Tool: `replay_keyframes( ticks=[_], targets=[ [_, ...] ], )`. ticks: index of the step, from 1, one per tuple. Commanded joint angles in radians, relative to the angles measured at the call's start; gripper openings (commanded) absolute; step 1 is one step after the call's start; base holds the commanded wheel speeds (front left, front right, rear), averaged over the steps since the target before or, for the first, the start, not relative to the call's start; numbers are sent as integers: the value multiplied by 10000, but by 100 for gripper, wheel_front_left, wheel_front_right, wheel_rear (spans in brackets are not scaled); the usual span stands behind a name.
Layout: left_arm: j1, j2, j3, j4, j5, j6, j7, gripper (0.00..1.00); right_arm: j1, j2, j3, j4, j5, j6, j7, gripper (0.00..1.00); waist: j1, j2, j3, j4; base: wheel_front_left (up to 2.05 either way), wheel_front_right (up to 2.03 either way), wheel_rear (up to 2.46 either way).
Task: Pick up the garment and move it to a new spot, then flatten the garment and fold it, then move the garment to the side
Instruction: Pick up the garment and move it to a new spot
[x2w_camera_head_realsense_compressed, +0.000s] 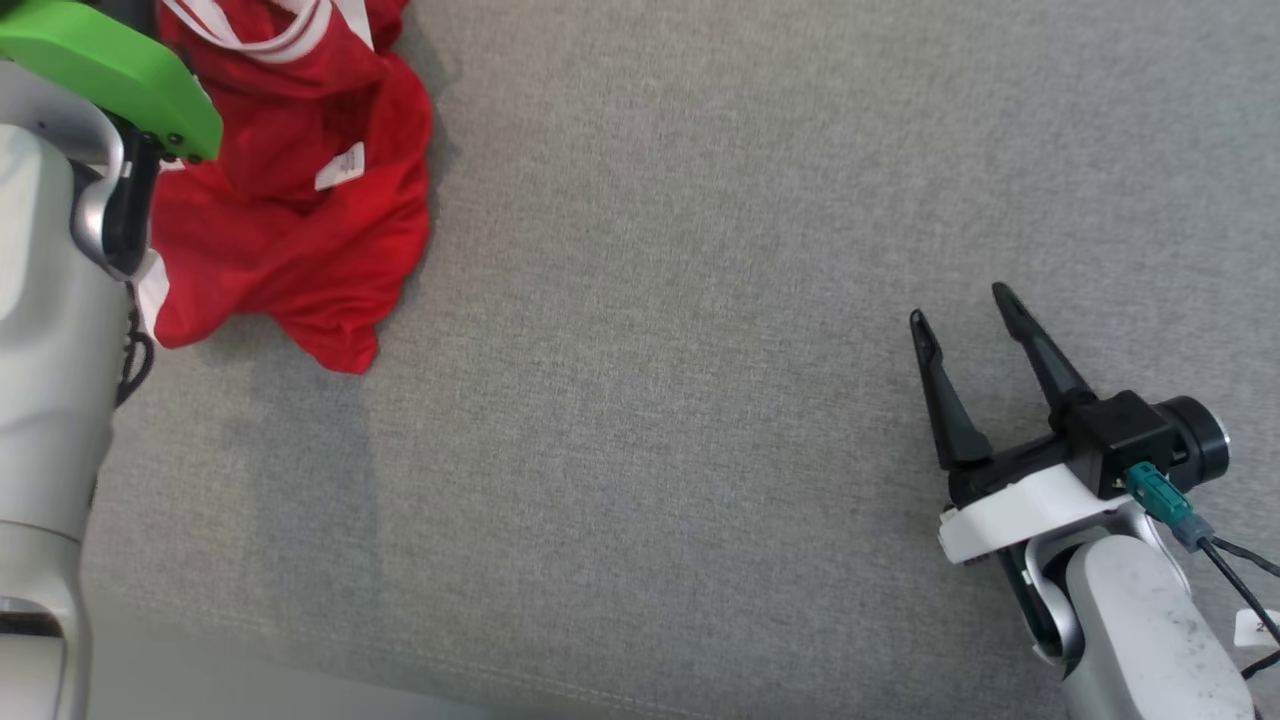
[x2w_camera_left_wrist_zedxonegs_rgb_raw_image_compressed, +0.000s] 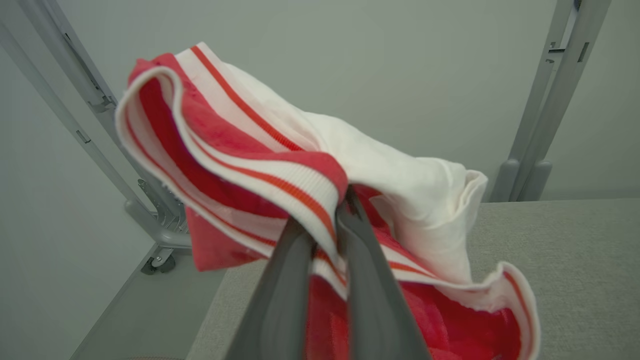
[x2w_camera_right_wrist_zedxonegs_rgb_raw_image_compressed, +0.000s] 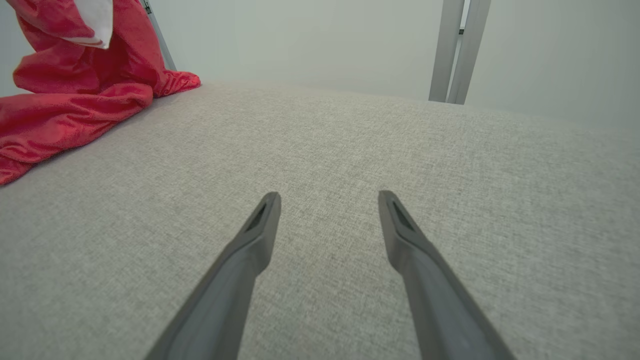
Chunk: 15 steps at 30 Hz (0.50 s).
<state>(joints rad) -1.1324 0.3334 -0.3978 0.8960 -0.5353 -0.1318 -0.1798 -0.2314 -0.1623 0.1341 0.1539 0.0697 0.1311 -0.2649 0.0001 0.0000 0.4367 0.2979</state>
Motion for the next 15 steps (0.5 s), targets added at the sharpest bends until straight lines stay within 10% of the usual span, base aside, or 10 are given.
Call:
replay_keyframes(
  ticks=[1,15],
  targets=[
    [-16,286,-191,-283,-86,24,-40,0,132,136,26,52,135,-4,10,100,-1,0,-1059,-273,0,0,0],
    [-979,810,-1729,-3589,-112,24,1563,0,851,1071,182,211,768,-4,10,100,-1,0,-3027,-2836,0,0,0]
  ],
)
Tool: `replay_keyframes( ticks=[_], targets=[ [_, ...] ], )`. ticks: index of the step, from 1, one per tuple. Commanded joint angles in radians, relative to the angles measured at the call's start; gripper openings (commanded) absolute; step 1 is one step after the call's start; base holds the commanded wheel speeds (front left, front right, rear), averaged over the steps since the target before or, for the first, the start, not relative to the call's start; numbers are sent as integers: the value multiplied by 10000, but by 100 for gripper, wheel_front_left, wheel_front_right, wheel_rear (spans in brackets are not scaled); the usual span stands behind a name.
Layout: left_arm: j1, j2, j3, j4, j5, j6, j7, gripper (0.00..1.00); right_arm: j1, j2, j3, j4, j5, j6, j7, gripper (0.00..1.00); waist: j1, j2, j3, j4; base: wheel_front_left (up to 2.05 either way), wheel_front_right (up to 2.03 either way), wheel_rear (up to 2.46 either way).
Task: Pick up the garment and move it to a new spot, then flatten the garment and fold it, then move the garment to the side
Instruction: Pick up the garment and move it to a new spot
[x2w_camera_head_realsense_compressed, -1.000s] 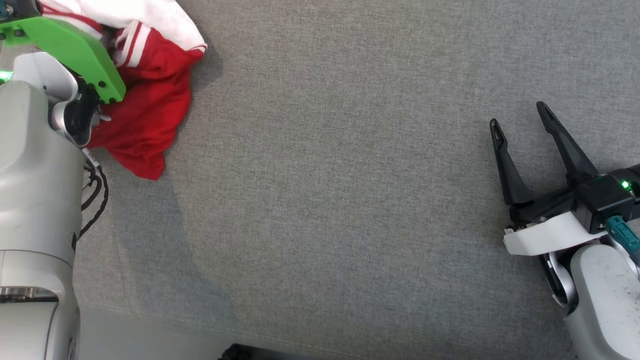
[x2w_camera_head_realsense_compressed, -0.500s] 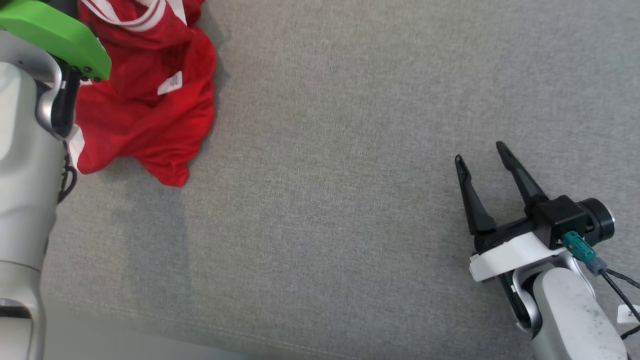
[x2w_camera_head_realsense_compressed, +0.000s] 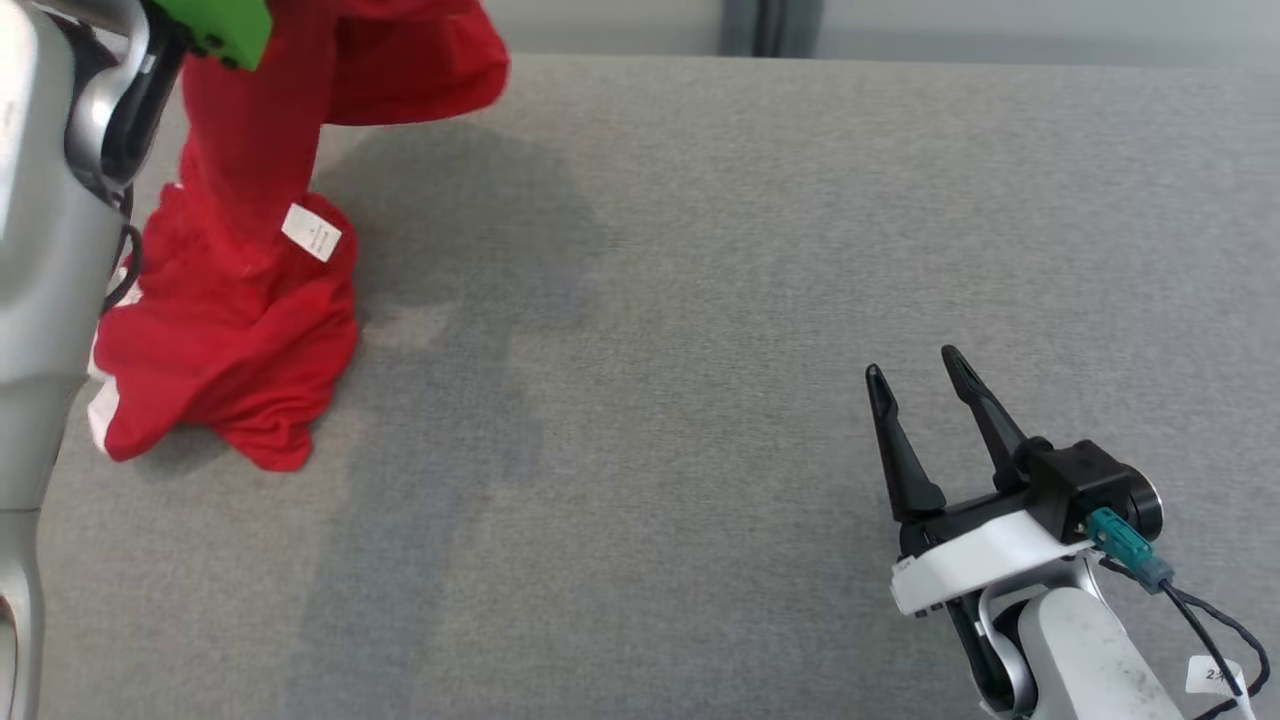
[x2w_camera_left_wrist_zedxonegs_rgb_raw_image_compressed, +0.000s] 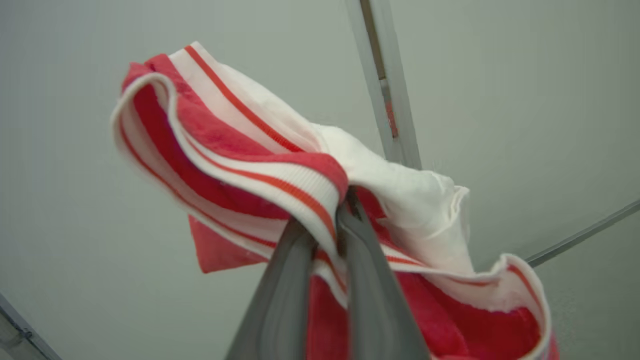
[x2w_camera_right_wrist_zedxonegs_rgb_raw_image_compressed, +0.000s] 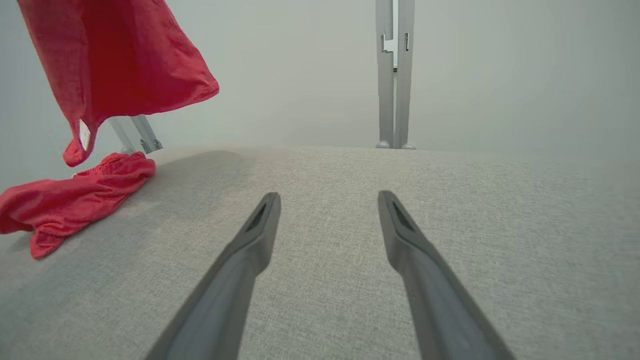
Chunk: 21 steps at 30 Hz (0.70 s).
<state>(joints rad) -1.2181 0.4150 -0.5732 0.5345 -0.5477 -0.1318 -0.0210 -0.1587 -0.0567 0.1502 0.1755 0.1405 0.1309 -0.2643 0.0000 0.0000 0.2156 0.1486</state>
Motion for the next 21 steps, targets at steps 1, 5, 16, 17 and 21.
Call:
replay_keyframes(
  ticks=[1,5,16,17,21],
  targets=[
    [-154,-83,-85,-182,-11,24,151,0,146,28,35,-34,106,-2,4,100,0,0,-848,-1634,0,0,0],
    [-452,-577,-420,-608,-116,28,642,0,210,53,-72,-126,208,-2,4,100,0,0,-801,-2477,0,0,0],
    [-86,-2103,-1512,427,-177,37,692,0,4,64,-32,-333,816,-1,4,100,0,0,104,-4481,0,0,0],
    [47,-2205,-1706,643,-113,35,626,0,-64,68,-25,-380,856,-1,4,100,0,0,258,-4600,0,0,0],
    [698,-2532,-2467,1618,147,31,314,0,-196,70,-43,-477,972,-1,4,100,0,0,762,-4927,0,0,0]
  ],
)
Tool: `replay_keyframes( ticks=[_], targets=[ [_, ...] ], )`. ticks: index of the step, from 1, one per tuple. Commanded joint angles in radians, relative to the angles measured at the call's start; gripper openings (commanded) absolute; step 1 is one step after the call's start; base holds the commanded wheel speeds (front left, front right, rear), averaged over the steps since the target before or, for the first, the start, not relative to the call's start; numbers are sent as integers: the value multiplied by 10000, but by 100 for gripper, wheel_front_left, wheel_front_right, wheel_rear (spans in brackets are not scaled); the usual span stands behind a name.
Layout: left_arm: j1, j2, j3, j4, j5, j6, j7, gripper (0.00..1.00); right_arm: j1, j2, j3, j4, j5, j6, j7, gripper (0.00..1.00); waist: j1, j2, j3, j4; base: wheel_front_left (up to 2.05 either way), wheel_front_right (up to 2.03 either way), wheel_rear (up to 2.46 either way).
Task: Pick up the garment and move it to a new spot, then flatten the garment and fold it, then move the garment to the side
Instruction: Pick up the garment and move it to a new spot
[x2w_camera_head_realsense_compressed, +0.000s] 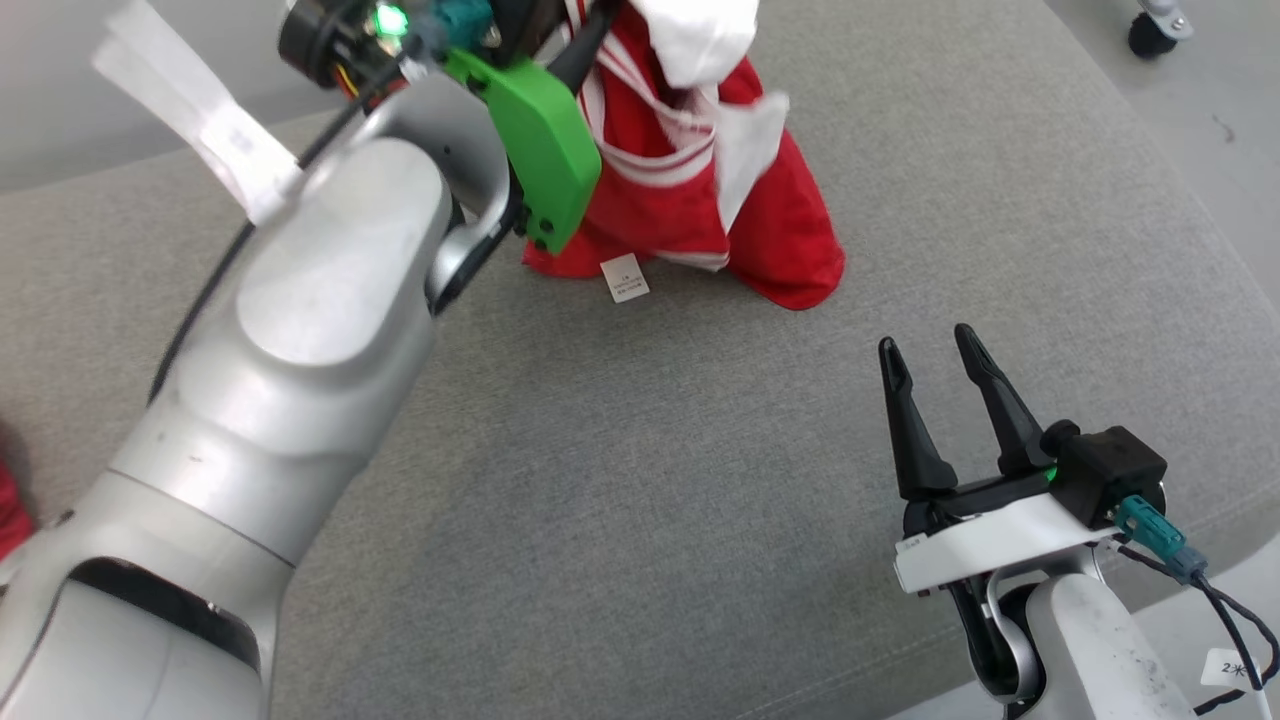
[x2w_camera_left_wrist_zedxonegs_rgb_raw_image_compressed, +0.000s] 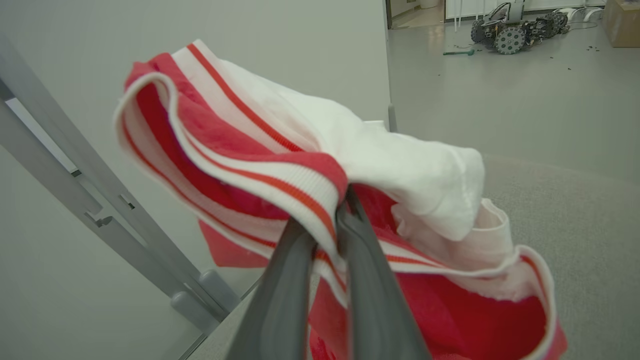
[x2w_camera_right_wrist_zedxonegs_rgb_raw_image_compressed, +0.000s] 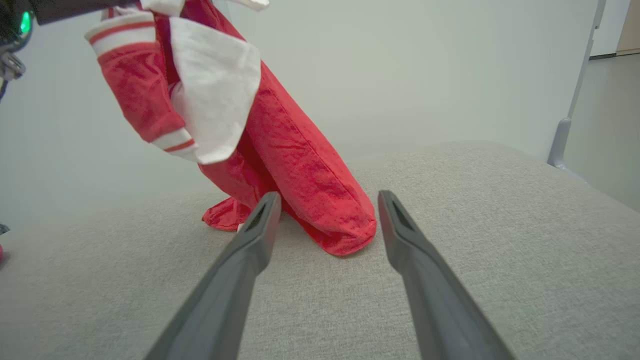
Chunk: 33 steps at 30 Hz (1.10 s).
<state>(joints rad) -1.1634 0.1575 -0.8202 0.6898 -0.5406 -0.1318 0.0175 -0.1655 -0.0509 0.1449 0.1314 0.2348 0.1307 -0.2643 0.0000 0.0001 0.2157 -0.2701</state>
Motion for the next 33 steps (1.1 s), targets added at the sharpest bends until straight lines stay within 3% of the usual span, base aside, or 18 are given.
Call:
replay_keyframes(
  ticks=[1,7,12,13,14,17,21,26,33],
  targets=[
    [348,-14,-135,332,105,29,-170,0,-150,14,22,-45,59,1,4,100,0,-1,859,-795,0,0,0],
    [1448,-530,-357,1935,-284,26,-1133,0,-256,10,-5,-71,124,1,4,100,0,-1,1256,-896,0,0,0],
    [1738,-831,-679,2595,-388,26,-2021,0,-116,9,-52,-27,-225,1,4,100,0,-1,1132,-474,0,0,0],
    [1730,-879,-690,2672,-426,29,-2136,45,-86,8,-58,-9,-281,1,4,100,0,-1,1065,-371,0,0,0],
    [1740,-954,-684,2705,-503,45,-2264,100,-47,5,-119,14,-334,1,4,100,0,-1,950,-216,0,0,0],
    [1810,-1040,-770,2616,-549,49,-2549,100,54,2,-150,48,-494,1,4,100,0,-1,572,197,0,0,0],
    [2277,-1053,-491,2282,-600,630,-2802,100,329,-4,-278,-18,-740,1,4,100,0,-1,-129,767,0,0,0],
    [3908,-781,740,361,-152,1646,-2823,100,833,-3,-539,-55,-910,1,4,100,0,-1,-1092,1643,0,0,0],
    [7375,-341,3053,-2729,1066,2310,-2818,100,1643,-1,-639,-241,-1118,1,4,100,0,-1,-2053,2616,0,0,0]
  ],
)
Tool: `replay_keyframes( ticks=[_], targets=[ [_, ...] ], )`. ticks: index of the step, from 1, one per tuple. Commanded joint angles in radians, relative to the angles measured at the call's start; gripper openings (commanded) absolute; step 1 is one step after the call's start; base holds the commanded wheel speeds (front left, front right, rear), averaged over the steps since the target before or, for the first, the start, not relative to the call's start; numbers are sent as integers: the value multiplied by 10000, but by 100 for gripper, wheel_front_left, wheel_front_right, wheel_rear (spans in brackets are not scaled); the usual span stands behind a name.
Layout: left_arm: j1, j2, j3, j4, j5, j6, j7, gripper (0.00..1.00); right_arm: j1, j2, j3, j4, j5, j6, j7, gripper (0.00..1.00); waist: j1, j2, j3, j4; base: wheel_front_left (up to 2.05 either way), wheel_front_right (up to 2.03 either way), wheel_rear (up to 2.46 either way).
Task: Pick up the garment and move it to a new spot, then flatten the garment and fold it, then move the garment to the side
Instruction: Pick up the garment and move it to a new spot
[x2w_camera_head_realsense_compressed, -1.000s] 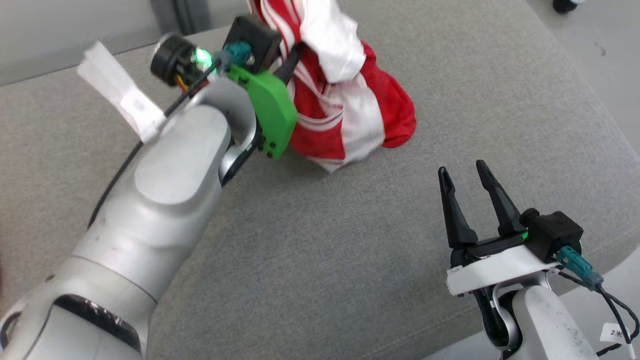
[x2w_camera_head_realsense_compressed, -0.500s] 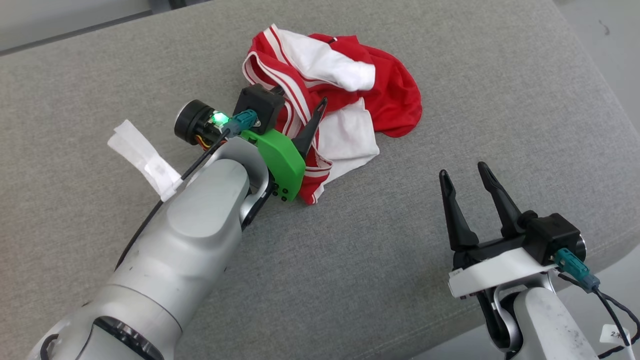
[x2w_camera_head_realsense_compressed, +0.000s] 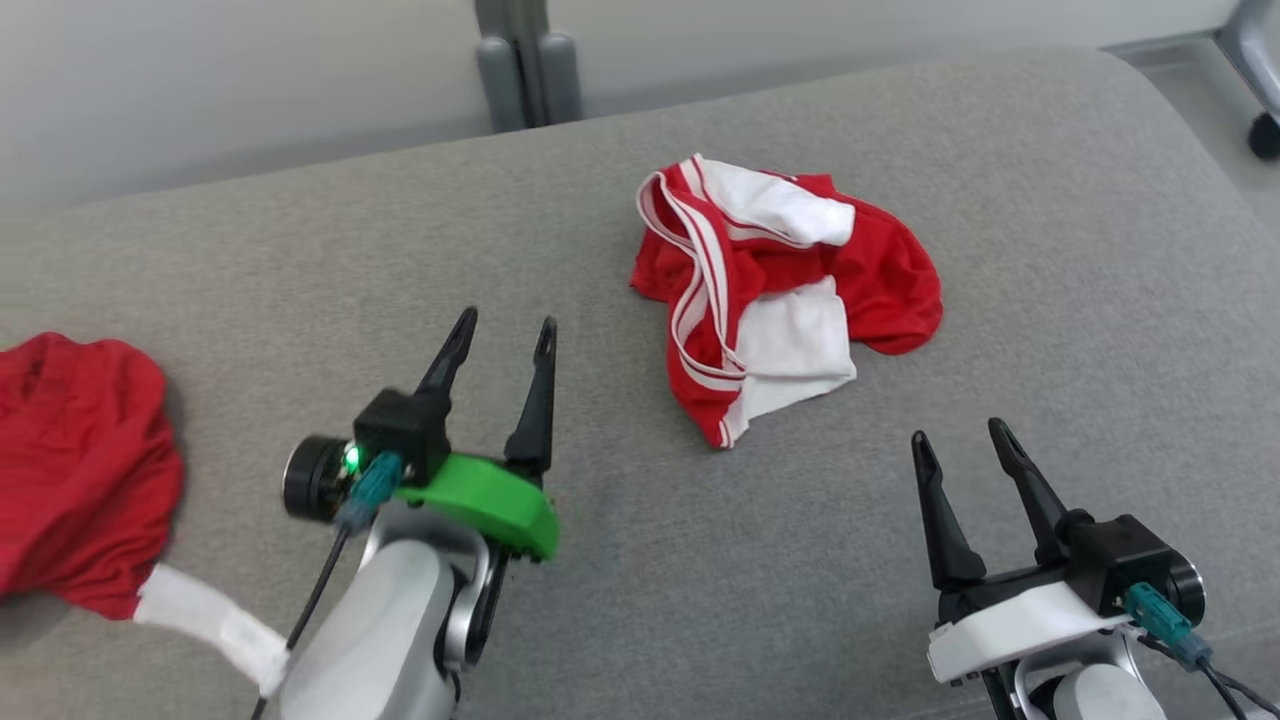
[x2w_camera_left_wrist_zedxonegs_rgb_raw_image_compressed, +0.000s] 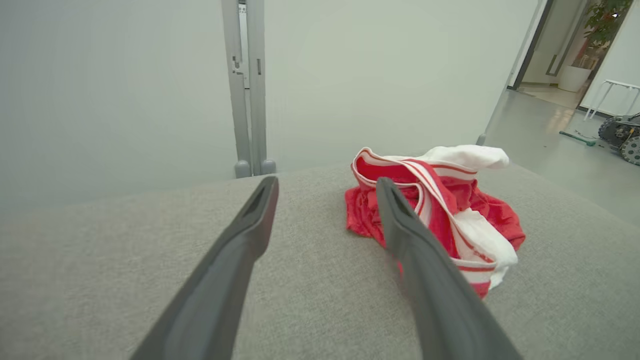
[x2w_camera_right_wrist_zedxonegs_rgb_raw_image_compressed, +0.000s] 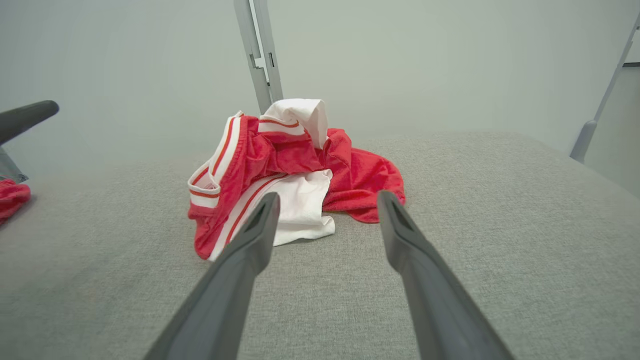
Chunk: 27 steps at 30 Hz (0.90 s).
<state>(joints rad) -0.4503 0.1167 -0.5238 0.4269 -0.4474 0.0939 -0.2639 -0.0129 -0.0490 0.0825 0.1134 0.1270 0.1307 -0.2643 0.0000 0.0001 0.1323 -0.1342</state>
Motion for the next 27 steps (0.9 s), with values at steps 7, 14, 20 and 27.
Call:
replay_keyframes(
  ticks=[7,14,20,27],
  targets=[
    [3004,-17,2165,-2356,1385,-332,-5,100,656,-25,-149,-370,-380,1,5,100,0,-1,-1685,1691,0,0,0],
    [4815,-322,3688,-3640,2444,-1072,-4,100,959,-22,-256,-555,-527,1,5,100,0,-1,-1899,1700,0,0,0],
    [5998,-567,4257,-3851,2585,-1670,-3,100,1187,-21,-217,-706,-324,1,5,100,0,-1,-1950,1493,0,0,0],
    [6629,-653,4500,-3949,2646,-1893,-4,100,1374,-21,-160,-756,-270,1,5,100,0,-1,-2028,1328,0,0,0]
  ],
)
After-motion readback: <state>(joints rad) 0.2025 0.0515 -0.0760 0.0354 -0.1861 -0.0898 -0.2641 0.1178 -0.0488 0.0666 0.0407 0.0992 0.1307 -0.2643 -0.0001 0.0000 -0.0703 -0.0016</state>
